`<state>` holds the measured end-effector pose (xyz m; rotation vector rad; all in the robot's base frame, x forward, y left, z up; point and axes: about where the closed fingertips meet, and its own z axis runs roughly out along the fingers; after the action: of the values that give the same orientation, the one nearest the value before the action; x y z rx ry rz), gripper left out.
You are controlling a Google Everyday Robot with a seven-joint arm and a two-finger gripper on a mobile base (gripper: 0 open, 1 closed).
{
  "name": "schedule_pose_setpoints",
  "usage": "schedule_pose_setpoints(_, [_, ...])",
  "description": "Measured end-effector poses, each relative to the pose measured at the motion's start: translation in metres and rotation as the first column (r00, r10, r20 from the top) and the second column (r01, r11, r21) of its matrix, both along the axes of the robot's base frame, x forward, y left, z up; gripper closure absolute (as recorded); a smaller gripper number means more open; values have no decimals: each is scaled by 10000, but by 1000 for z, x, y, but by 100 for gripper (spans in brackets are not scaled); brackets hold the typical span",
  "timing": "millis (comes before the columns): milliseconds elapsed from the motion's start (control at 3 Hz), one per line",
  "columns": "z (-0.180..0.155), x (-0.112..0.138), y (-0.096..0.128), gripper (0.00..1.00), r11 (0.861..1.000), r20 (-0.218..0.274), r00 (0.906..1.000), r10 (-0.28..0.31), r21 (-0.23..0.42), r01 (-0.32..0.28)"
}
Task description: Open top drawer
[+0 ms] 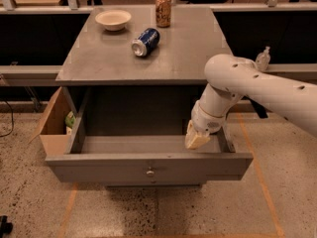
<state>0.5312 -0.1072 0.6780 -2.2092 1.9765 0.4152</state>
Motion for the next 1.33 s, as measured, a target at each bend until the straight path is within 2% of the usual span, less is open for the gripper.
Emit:
schedule_pose_setpoints(333, [0, 0, 0, 100, 10000, -2, 10000, -1, 1, 1])
schedule_pose_setpoints(667, [15, -36, -12, 100, 9973, -539, 9964, -653, 307, 671])
schedule_pose_setpoints(1000, [49, -67, -43, 100, 9797, -722, 9814, -1779, 802, 1835])
schedule_pose_setpoints(1333, [92, -79, -76, 100, 9419, -288, 9545, -2968, 1558, 2976])
